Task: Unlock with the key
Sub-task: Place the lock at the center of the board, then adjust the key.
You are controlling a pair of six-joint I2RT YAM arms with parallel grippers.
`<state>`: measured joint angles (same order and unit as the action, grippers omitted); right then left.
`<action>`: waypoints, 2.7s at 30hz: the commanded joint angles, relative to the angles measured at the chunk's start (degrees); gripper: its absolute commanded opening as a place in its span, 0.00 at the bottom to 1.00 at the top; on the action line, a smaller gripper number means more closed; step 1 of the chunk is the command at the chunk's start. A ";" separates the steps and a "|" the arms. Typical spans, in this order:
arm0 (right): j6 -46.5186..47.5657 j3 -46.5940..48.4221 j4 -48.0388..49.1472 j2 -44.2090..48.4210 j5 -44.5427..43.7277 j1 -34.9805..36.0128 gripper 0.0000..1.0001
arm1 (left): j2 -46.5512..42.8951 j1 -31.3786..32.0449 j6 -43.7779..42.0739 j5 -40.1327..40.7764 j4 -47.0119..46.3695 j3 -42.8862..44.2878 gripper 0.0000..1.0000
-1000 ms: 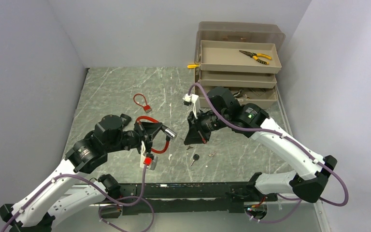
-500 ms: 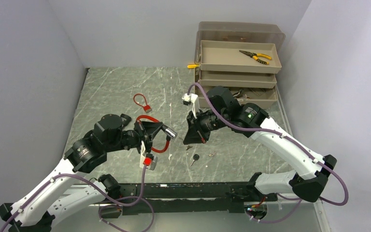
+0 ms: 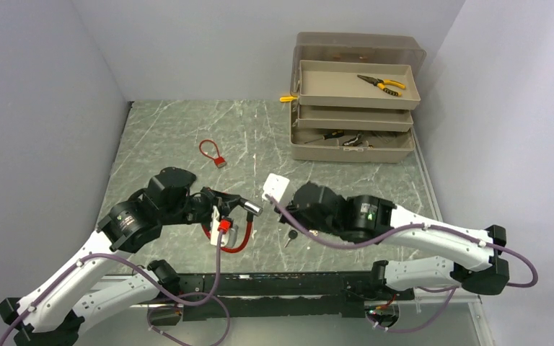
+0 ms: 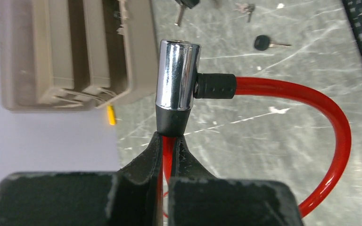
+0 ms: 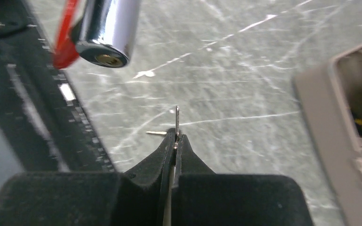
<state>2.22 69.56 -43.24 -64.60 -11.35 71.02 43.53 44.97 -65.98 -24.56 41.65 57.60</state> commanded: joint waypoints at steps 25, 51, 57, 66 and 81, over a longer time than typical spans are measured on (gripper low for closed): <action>76.68 -31.31 59.78 8.64 -51.94 25.52 0.00 | 13.47 -12.60 12.25 -16.59 12.70 12.64 0.00; 7.05 -11.58 26.59 17.18 -22.17 18.73 0.00 | 21.28 -13.95 -0.92 -13.52 -2.32 0.63 0.72; 6.73 -10.85 24.00 15.70 -20.56 18.12 0.00 | 15.42 -13.07 -4.45 -19.79 2.92 9.69 0.78; 6.13 -5.27 22.04 9.09 -14.07 15.09 0.00 | 9.40 2.01 -8.02 -14.39 2.29 11.66 0.67; 9.16 -3.45 21.88 6.46 -16.28 15.01 0.00 | 11.75 4.95 -3.10 -12.83 3.62 15.97 0.32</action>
<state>10.09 63.51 -22.70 -57.91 -26.63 86.17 55.44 49.39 -70.32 -37.21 45.34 71.26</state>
